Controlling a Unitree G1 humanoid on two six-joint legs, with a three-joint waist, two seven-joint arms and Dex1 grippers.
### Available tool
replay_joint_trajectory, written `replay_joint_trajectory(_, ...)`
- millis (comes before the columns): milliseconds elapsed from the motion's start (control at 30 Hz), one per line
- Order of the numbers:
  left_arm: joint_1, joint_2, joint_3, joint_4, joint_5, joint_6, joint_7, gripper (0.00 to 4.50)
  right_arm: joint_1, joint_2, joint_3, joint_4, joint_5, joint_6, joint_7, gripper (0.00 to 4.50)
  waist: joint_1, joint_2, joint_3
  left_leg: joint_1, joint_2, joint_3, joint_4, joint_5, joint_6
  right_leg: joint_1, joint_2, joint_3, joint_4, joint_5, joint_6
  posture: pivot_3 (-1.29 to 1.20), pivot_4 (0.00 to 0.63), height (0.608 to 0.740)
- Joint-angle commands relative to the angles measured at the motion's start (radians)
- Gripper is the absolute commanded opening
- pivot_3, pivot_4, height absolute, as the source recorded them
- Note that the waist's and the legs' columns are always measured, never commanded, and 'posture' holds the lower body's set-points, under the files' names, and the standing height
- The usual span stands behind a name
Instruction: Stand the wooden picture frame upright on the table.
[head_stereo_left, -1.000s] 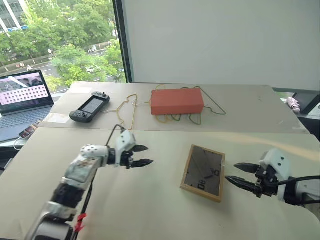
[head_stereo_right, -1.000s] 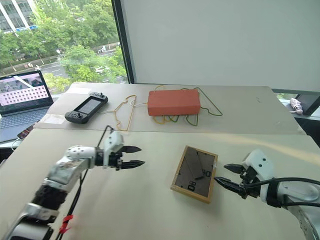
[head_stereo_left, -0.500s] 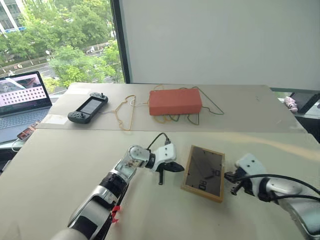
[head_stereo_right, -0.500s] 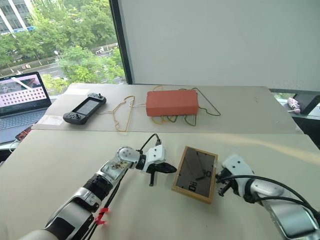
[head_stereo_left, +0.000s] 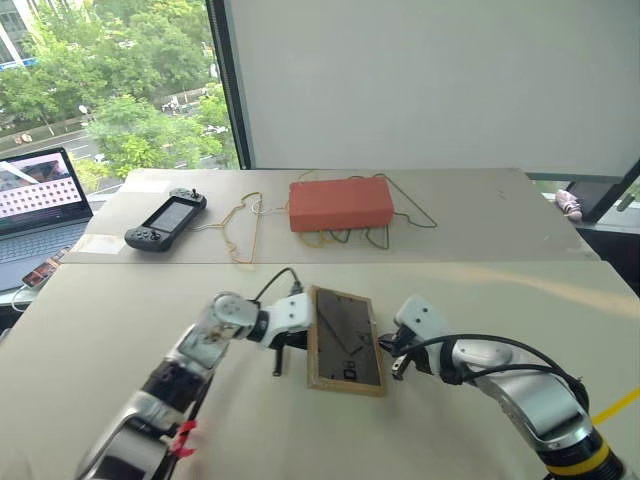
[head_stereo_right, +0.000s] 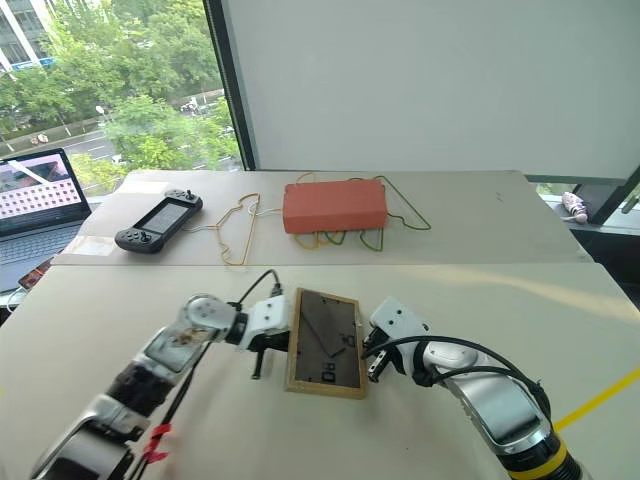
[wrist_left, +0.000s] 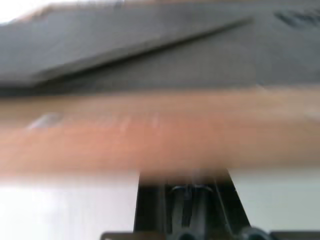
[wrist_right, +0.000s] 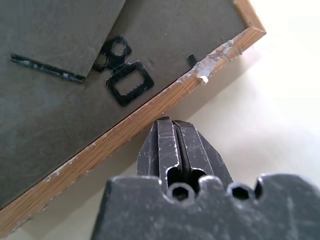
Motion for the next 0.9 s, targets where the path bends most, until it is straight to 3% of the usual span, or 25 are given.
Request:
replay_joint_trajectory(33,0.110,0.141,0.057,-0.097,-0.004,0.119,-0.015,0.01,-0.017,0.008,0.001,0.016,-0.020,-0.019,0.002,0.00,-0.002,0.000,0.000,0.001,0.000,0.000,0.000,0.000,0.001,0.001,0.000,-0.001,0.000,0.000,0.000,0.00,0.150,0.740)
replay_joint_trajectory(167,0.152,0.192,0.109,-0.146,-0.026,0.157,0.027,0.01,-0.024,0.008,0.027,0.030,-0.026,-0.031,0.030,0.00,-0.005,0.000,0.000,0.003,0.001,0.000,-0.001,-0.001,0.001,0.001,0.000,-0.001,0.000,0.000,-0.001,0.00,0.150,0.740)
replay_joint_trajectory(333,0.163,0.159,0.104,-0.213,-0.062,0.208,0.063,0.01,-0.031,0.028,0.094,-0.030,0.024,0.014,0.103,0.00,-0.003,0.000,0.000,0.003,0.001,0.000,-0.001,-0.001,0.001,0.001,0.000,-0.002,0.000,-0.001,-0.001,0.00,0.150,0.740)
replay_joint_trajectory(600,0.183,0.146,0.090,-0.273,-0.076,0.249,0.083,0.01,-0.051,0.055,0.102,0.000,-0.010,0.030,0.097,0.00,0.012,0.000,0.000,0.002,0.000,0.000,0.000,-0.001,0.001,0.002,-0.001,-0.003,0.000,-0.001,-0.002,0.00,0.150,0.740)
replay_joint_trajectory(900,0.239,0.334,0.158,-0.262,-0.039,0.158,0.045,0.01,-0.004,0.002,0.025,-0.015,-0.004,0.035,0.100,0.00,0.009,-0.001,0.000,0.002,0.001,0.000,-0.002,-0.001,0.002,0.001,0.000,-0.004,-0.001,-0.001,-0.002,0.00,0.150,0.740)
